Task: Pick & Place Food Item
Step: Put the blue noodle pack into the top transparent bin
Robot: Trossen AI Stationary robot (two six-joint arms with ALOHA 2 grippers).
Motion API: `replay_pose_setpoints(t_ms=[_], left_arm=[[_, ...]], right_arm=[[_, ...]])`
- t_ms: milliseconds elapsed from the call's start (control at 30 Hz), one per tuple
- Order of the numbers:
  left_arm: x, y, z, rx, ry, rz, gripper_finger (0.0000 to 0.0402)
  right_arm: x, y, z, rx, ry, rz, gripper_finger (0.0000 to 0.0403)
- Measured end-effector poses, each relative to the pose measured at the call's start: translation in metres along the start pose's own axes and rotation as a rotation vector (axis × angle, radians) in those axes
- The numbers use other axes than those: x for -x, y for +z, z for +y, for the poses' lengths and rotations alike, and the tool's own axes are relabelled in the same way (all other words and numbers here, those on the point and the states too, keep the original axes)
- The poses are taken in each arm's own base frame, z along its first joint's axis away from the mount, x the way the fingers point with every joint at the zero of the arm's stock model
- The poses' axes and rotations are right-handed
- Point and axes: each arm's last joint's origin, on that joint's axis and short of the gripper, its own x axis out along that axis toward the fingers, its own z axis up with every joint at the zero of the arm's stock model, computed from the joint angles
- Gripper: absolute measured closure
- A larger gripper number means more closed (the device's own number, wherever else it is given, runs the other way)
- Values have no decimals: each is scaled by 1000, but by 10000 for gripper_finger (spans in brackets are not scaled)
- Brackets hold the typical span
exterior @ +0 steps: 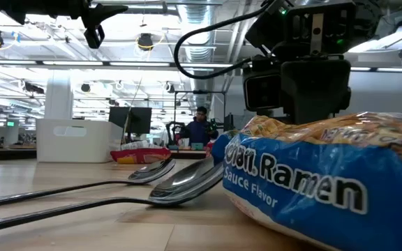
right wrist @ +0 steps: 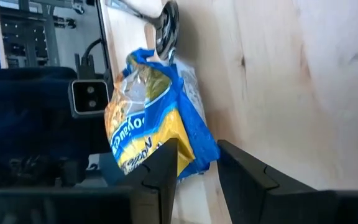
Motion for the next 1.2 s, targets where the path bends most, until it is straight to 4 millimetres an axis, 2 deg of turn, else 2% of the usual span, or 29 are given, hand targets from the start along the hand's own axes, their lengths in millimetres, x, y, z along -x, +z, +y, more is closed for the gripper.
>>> replay_pose_setpoints(t_ms=[667,1200], left_arm=[[0,0,0,0,2,-1,309],[0,0,0,0,-1,0,309]], right_arm=[[1,5,4,36,45,-37,296],[1,-3,-3,-66,15,67,296]])
